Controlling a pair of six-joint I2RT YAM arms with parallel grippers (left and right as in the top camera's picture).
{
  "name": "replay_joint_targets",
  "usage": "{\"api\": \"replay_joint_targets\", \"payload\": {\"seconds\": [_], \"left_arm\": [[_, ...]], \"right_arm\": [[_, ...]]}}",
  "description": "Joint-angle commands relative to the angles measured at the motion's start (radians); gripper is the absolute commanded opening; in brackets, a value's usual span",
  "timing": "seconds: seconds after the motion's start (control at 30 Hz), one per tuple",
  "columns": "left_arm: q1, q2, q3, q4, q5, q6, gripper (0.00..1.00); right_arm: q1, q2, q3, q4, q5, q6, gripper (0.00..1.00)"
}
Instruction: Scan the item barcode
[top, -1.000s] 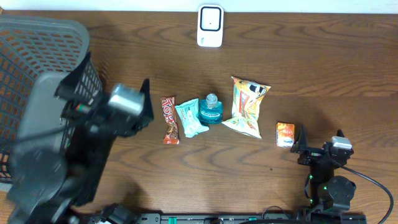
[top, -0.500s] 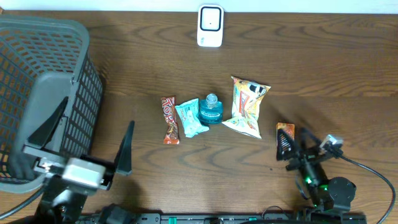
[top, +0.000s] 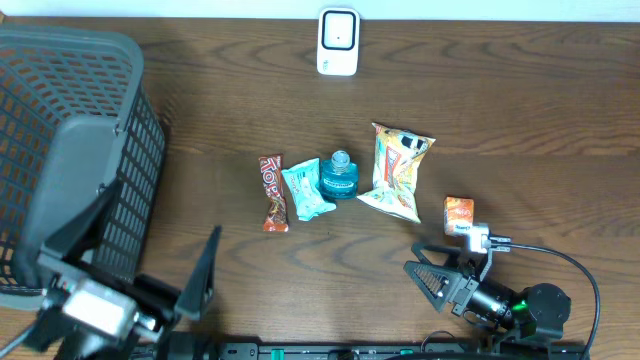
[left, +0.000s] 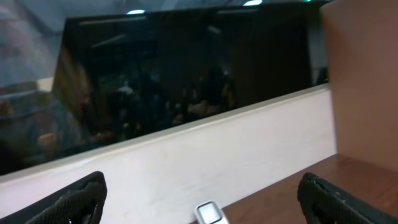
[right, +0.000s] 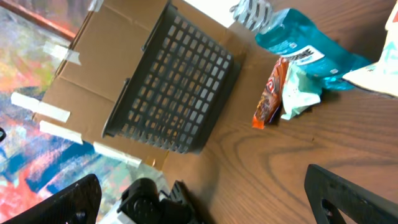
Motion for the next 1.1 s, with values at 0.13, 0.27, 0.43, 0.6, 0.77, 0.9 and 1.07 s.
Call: {"api": "replay_joint_targets", "payload": {"seconds": [0.13, 0.27, 0.43, 0.6, 0.77, 0.9, 1.07], "left_arm": [[-0.025, -0.117, -0.002, -0.010, 0.084, -0.039, 0.98], [-0.051, -0.156, -0.002, -0.021, 0.084, -0.039, 0.98], [-0.068, -0.198, -0.002, -0.025, 0.084, -0.039, 0.98], [-0.077, -0.252, -0.002, -0.031, 0.084, -0.039, 0.98], [-0.079, -0.322, -0.004, -0.060, 0.084, -0.038, 0.98], [-0.079, -0.354, -0.008, -0.064, 0.084, -0.039, 0.98], [-0.079, -0.381, -0.029, -0.066, 0.084, -0.038, 0.98]], "right_arm": [[-0.002, -0.005, -0.002, -0.006, -0.021, -0.012, 0.99], [-0.002, -0.005, -0.002, -0.045, 0.048, -0.040, 0.99], [-0.002, 0.020, -0.001, -0.055, 0.115, -0.068, 0.99], [-0.002, 0.106, 0.000, -0.029, 0.203, -0.083, 0.99], [-0.002, 0.286, 0.039, -0.030, 0.287, -0.174, 0.99], [-0.002, 0.425, 0.141, -0.047, 0.319, -0.253, 0.99], [0.012, 0.637, 0.405, -0.251, 0.470, -0.430, 0.96]]}}
